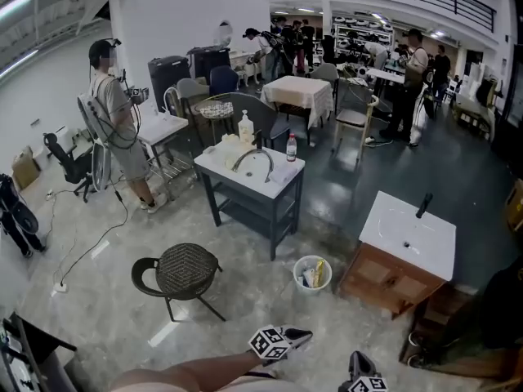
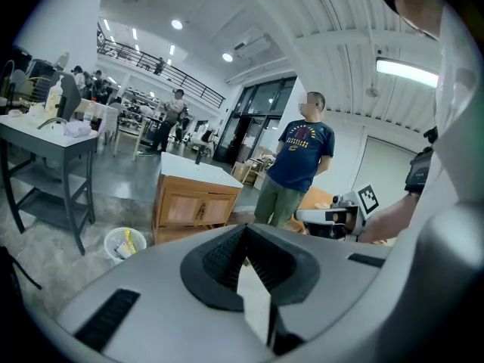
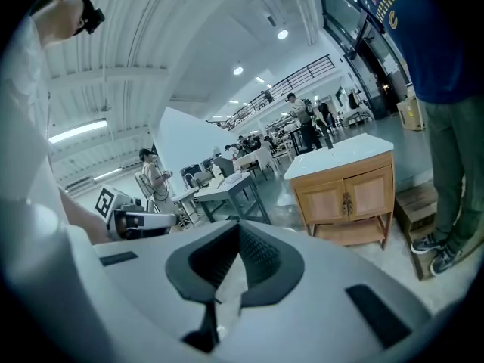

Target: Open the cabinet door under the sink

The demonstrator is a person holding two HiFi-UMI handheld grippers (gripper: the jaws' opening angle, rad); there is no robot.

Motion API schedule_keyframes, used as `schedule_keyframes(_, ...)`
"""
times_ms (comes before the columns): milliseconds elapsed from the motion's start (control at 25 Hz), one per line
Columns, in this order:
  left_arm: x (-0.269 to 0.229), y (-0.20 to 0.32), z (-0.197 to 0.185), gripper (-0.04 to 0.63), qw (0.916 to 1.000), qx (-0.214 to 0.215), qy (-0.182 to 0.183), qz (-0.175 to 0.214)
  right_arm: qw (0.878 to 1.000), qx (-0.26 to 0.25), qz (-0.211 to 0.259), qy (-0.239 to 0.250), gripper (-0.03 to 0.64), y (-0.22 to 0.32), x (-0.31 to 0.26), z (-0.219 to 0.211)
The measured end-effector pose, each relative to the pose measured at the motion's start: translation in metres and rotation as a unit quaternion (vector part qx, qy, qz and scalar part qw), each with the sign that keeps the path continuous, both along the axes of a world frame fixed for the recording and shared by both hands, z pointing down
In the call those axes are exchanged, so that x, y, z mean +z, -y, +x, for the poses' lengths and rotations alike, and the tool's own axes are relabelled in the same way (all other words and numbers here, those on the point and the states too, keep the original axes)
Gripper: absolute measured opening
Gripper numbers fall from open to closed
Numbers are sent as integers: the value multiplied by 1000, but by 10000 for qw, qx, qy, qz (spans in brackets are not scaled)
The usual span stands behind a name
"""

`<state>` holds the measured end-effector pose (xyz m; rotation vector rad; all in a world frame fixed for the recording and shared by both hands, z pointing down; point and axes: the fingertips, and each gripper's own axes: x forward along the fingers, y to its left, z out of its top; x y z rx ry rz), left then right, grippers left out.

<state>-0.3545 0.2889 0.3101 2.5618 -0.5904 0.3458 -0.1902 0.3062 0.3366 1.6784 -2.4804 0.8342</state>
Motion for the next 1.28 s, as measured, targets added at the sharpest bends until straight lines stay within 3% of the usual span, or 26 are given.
schedule_keyframes(240, 8, 24, -33, 11, 10000, -15, 82, -44, 9995, 280, -142, -41, 12, 4, 1, -5)
schedule_keyframes(440, 20, 38, -24, 11, 9997, -17, 102, -215, 9967, 673, -448, -26, 12, -5, 8, 16)
schedule_keyframes(680, 27, 67, 17, 11, 9992, 303, 109, -246, 9951, 801, -588, 14, 13, 17, 35, 51)
schedule_keyframes(880, 16, 105, 78, 11, 9976, 680, 112, -110, 9955, 817, -465, 148, 12, 64, 29, 87)
schedule_keyframes(1280, 12, 172, 153, 11, 9986, 472, 239, -51, 9976, 600, -295, 170, 12, 142, 11, 154)
